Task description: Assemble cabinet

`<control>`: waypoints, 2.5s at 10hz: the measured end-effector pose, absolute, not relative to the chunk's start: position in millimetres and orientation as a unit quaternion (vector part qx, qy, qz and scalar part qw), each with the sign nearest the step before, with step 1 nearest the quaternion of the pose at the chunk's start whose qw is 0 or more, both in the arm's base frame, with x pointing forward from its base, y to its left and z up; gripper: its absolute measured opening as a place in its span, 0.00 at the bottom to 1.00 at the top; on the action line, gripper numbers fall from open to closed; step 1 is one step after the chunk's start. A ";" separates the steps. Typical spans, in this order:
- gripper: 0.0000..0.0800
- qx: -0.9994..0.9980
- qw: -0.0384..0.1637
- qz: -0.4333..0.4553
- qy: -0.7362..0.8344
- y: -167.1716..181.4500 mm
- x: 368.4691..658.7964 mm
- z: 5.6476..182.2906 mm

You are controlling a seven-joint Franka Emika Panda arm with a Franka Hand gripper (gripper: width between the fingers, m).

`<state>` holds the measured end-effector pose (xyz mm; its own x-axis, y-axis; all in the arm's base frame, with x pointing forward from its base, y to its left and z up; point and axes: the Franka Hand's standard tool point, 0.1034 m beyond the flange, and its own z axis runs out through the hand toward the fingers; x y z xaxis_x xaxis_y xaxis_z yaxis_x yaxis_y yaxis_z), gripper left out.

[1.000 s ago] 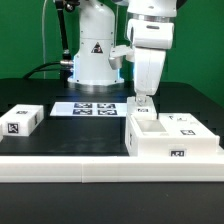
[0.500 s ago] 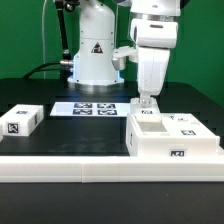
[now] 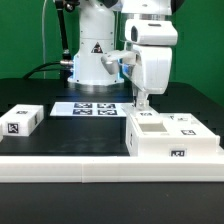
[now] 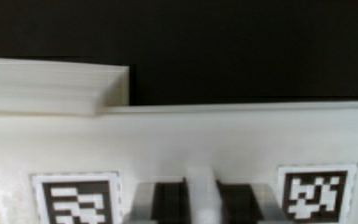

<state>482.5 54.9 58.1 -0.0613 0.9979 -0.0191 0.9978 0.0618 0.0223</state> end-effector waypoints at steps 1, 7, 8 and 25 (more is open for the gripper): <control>0.09 0.685 0.015 0.002 0.728 54.8 482.6 58.1; 0.09 0.694 0.023 0.012 0.720 52.2 537.5 59.9; 0.09 0.695 0.027 0.019 0.718 52.6 550.7 60.3; 0.99 0.699 0.019 0.003 0.715 53.3 574.7 60.0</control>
Offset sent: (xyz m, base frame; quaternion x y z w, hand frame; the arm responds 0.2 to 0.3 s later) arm 0.0291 -0.0045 -0.0021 0.0288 -0.0032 0.0091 0.9995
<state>574.7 53.3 60.0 -0.0233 0.9995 -0.0231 0.9992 0.0240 0.0308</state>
